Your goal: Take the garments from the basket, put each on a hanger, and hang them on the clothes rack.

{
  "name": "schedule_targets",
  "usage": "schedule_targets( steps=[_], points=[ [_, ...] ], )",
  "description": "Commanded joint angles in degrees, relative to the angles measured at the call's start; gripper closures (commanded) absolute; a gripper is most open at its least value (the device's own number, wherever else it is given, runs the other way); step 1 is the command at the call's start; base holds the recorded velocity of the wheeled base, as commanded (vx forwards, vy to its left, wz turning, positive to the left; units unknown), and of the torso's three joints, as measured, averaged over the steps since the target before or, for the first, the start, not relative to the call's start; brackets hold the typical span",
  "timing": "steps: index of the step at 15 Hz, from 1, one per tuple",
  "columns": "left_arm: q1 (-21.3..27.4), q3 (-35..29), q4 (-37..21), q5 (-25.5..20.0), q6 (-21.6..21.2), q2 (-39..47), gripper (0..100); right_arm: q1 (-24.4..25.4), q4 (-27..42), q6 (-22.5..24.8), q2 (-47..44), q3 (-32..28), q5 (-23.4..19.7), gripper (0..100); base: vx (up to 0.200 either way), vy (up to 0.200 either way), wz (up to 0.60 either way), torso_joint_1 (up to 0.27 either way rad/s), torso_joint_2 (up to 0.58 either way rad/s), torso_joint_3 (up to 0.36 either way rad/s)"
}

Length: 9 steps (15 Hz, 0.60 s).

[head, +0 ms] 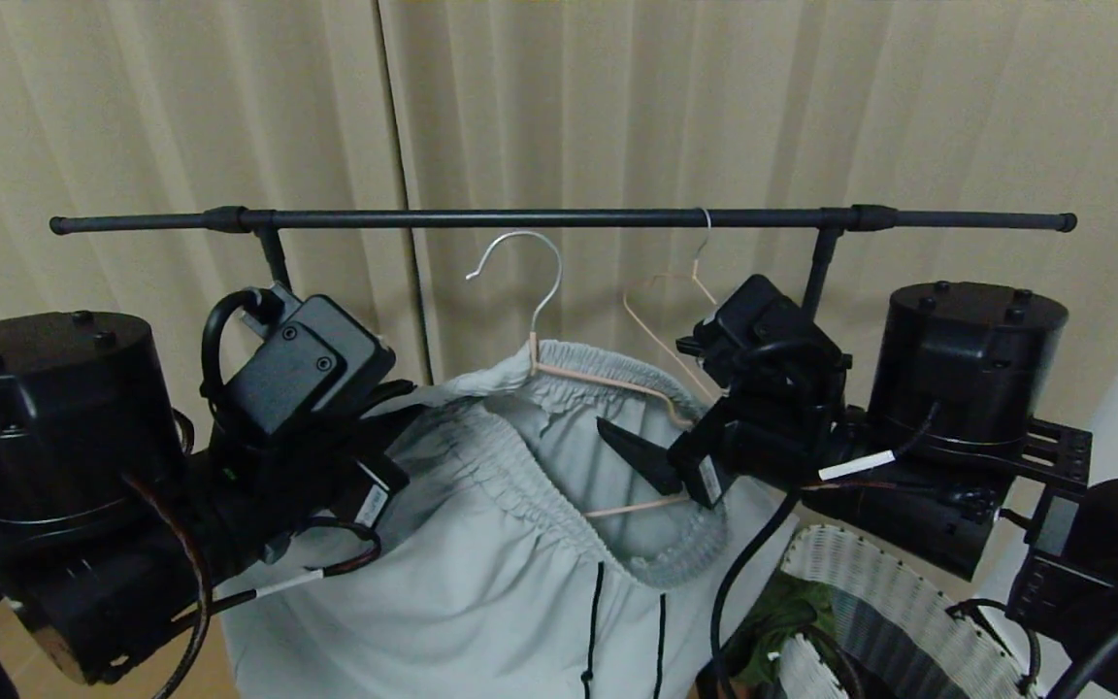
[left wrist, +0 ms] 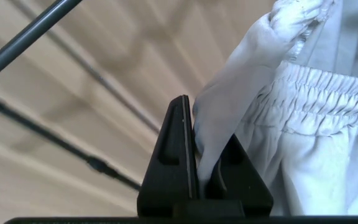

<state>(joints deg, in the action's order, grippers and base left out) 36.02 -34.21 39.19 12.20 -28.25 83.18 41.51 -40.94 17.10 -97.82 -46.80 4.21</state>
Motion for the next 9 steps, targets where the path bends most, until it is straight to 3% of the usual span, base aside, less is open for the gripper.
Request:
schedule_targets(
  steps=[1,9],
  points=[
    [1.1,0.5,0.0,0.0,-0.2,-0.6,100,0.0,0.1,0.0,-1.1,-0.3,0.0,0,0.000,0.000,0.00,0.000,0.00,0.000],
    [1.9,1.2,0.0,-0.2,-0.4,-3.0,100,-0.1,-0.1,-0.1,-1.4,-0.1,0.2,0,0.000,0.000,0.00,0.000,0.00,0.000]
  ],
)
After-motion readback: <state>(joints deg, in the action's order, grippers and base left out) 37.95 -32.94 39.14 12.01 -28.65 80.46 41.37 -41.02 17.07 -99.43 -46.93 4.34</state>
